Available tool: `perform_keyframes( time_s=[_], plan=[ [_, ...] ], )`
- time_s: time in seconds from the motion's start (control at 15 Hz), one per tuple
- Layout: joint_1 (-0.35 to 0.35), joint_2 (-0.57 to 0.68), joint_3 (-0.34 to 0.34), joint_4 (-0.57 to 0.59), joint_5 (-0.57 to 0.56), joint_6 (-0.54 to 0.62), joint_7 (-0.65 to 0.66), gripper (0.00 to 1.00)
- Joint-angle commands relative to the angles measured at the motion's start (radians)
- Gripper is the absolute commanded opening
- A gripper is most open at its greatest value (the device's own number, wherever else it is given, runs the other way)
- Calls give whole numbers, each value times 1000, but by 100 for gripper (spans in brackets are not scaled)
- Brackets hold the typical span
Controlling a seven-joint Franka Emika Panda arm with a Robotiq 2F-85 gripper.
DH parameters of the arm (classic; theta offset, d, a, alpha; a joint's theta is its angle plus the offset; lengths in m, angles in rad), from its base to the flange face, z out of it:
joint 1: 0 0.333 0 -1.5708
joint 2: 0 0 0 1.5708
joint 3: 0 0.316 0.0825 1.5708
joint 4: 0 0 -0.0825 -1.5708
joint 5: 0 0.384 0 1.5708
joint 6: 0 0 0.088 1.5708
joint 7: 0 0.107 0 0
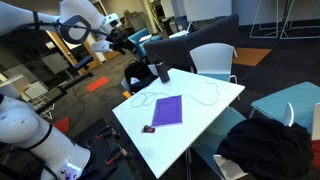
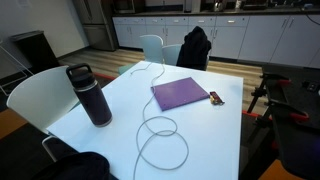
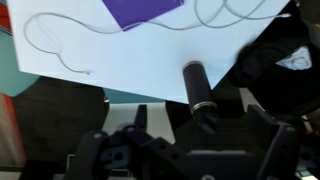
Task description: Remove the black lid from the top of the flask on the left and put it on the table
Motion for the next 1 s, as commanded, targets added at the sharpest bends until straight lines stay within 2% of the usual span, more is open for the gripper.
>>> perform_keyframes(
  time_s=[0.0,0.07,0.13,0.2,0.27,0.33,0.53,0.6,0.67,0.93],
  plan=[
    [168,236,-88,232,264,-54,-276,100],
    [186,296,-92,292,309,-88,-345,100],
    [104,354,-3,353,350,-134,-410,100],
    [67,412,37,411,336,-165,-430,100],
    [134,466,-28,462,307,-182,-447,100],
    [4,517,104,515,263,-197,-447,100],
    [-71,649,186,634,70,-150,-436,100],
    [-92,676,211,654,22,-126,-425,100],
    [-122,606,245,572,55,-136,-400,100],
    [-144,681,267,644,-2,-129,-398,100]
  ],
)
